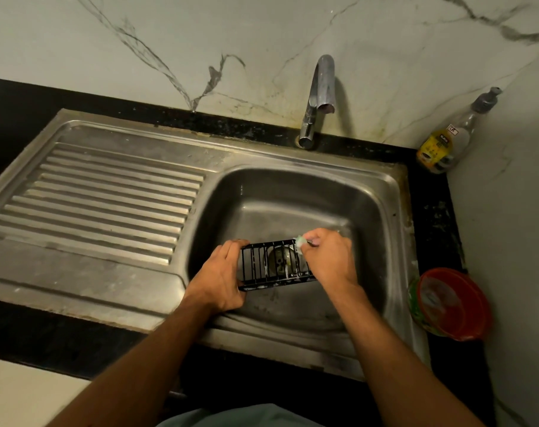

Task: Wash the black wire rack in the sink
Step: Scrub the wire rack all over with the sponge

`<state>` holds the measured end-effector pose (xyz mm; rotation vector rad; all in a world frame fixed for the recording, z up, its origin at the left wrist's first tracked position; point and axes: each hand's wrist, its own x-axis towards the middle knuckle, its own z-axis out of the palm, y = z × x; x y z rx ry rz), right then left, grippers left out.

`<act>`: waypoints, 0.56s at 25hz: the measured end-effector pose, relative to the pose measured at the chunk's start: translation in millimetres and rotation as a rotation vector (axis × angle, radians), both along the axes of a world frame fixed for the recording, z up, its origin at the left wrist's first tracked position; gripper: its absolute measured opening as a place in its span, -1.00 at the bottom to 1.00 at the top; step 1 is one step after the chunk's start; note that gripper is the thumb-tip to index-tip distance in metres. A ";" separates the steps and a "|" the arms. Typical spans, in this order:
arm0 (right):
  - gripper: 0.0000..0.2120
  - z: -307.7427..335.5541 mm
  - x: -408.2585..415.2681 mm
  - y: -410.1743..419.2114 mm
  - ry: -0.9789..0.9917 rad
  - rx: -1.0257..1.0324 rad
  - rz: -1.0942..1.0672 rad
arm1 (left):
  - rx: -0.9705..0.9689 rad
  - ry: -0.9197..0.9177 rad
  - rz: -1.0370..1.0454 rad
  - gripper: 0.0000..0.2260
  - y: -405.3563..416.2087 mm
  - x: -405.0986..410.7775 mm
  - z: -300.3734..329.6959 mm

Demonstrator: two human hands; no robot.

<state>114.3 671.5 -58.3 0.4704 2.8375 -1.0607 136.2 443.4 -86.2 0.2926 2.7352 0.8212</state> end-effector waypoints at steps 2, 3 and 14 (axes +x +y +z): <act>-0.88 -0.8 5.6 0.4 -0.037 0.008 -0.010 | -0.008 0.003 -0.001 -0.12 -0.2 -0.6 -1.2; -0.87 -3.3 13.2 1.3 -0.059 0.020 0.014 | -0.006 0.000 -0.002 -0.11 0.2 -0.4 -1.1; -0.79 -6.3 6.8 25.8 0.011 0.061 0.094 | -0.008 0.034 0.001 -0.18 -0.4 0.0 -3.9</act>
